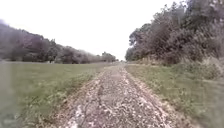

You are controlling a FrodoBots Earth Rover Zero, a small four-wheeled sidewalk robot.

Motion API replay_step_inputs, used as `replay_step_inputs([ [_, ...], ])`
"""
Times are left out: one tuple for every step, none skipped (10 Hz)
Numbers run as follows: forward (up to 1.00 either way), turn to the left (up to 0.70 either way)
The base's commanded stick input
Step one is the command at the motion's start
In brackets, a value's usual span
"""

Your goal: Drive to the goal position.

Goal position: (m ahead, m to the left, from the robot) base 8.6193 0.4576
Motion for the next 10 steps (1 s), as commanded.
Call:
replay_step_inputs([
  [0.53, -0.03],
  [0.53, -0.03],
  [0.53, -0.03],
  [0.53, -0.03],
  [0.53, -0.03],
  [0.53, -0.03],
  [0.53, -0.03],
  [0.53, -0.03],
  [0.53, -0.03],
  [0.53, -0.03],
])
